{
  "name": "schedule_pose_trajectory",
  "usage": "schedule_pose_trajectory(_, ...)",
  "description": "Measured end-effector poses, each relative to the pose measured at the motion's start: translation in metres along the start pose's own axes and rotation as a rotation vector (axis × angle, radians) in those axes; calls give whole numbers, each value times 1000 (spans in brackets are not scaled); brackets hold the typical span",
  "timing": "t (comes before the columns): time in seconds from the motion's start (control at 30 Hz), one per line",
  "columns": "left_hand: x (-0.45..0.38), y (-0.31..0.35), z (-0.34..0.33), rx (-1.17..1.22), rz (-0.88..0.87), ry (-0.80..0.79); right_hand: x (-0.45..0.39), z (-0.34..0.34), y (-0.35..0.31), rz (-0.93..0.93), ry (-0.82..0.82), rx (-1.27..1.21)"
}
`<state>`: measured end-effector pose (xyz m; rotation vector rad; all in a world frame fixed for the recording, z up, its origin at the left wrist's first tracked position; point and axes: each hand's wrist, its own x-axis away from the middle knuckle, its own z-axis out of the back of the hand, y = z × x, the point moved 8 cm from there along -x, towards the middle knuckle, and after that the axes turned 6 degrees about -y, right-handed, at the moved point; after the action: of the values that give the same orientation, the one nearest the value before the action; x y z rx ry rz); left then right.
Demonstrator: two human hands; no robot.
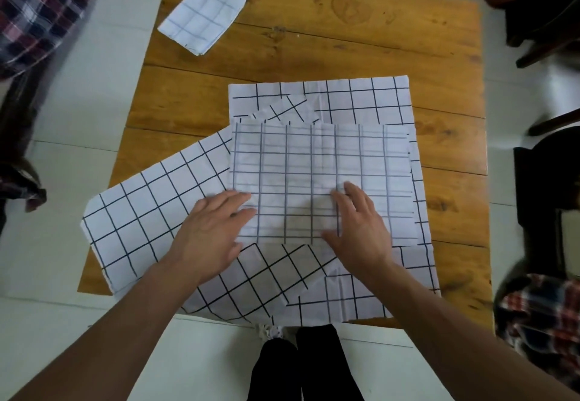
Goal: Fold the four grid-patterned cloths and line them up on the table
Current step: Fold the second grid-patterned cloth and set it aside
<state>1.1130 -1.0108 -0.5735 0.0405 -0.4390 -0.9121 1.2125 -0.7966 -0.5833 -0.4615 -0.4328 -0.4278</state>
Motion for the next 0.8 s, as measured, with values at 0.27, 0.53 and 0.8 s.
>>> schedule_pose_trajectory(0.27,-4,7,3,-63,-14,-39,-1,4,-1,-20,23,-17)
schedule_pose_trajectory(0.53,1,10,11,-21,-34,165,-2,5,-3,-11,15,-5)
schedule_pose_trajectory(0.8,6,30,54,58,-164,363,8,23,-26,126,28,-94)
